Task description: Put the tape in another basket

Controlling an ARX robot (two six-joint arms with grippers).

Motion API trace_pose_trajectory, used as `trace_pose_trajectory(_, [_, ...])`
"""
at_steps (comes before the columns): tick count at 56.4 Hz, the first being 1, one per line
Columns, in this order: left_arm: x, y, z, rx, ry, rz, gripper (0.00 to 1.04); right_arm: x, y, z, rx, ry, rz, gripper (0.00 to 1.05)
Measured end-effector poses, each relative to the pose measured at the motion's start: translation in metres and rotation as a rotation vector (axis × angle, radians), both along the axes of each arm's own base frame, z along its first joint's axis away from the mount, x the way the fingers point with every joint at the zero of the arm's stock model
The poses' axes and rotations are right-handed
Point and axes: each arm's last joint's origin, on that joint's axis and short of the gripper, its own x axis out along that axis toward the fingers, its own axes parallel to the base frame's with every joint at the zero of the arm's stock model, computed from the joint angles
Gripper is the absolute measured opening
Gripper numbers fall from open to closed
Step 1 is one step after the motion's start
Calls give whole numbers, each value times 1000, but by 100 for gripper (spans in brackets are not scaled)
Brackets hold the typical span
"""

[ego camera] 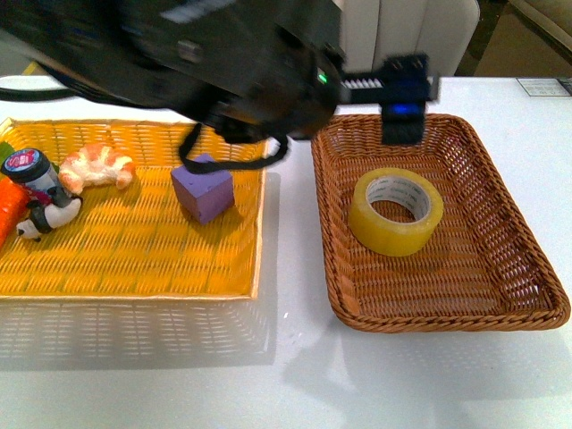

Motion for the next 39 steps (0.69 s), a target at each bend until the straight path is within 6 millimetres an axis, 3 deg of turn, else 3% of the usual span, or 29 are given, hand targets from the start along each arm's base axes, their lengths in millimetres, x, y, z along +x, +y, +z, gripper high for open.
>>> trace_pose_trajectory(8, [-19, 53, 16, -44, -28, 83, 96, 0, 0, 0, 0, 0, 0, 96])
trace_pose_trajectory(14, [-45, 95, 26, -41, -76, 150, 94, 0, 0, 0, 0, 0, 0, 96])
trace_pose_trajectory(18, [-55, 108, 29, 56, -359, 323, 82, 0, 0, 0, 0, 0, 4, 96])
trace_pose_trajectory(24, [-79, 133, 30, 134, -582, 445, 62, 0, 0, 0, 0, 0, 2, 96])
trace_pose_trajectory(39, [-128, 174, 24, 183, -641, 446, 13, 0, 0, 0, 0, -1, 0, 96])
